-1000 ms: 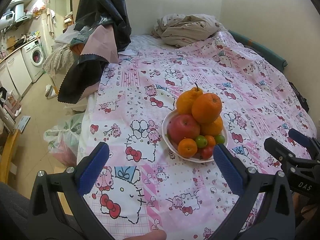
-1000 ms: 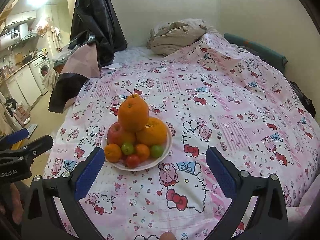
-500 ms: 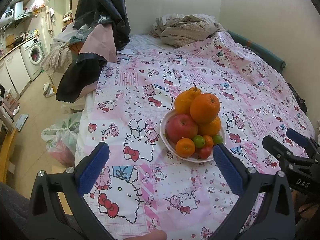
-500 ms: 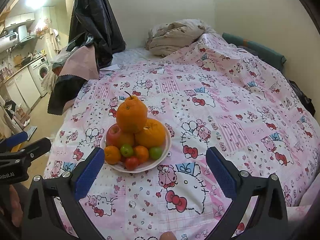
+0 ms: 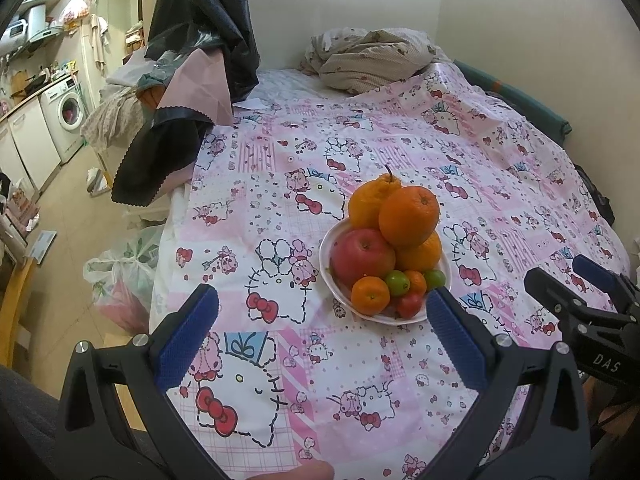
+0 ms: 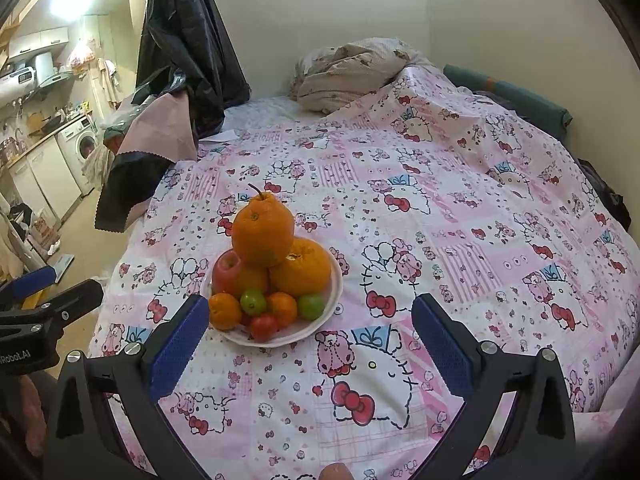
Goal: Organize fruits
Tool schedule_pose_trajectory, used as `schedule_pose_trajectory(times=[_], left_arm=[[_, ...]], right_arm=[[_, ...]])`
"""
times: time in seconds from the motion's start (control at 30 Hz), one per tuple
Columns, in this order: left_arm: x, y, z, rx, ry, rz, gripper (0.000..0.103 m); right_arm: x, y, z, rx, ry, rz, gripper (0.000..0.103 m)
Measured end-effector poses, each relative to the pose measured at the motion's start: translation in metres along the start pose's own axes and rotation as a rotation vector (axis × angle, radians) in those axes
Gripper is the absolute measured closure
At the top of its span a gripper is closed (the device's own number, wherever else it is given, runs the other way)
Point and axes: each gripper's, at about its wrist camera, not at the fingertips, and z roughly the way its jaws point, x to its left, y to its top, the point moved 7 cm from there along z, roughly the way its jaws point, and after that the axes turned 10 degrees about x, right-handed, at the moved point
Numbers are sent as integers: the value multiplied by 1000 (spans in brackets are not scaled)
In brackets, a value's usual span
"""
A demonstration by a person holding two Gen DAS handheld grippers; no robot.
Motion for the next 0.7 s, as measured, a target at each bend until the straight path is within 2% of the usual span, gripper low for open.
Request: schedule_pose_trajectory(times=[0.7], left_arm=[[-4,0,7,14,-19,5,0]], right_arm=[[-5,4,0,-13,-2,39,0]])
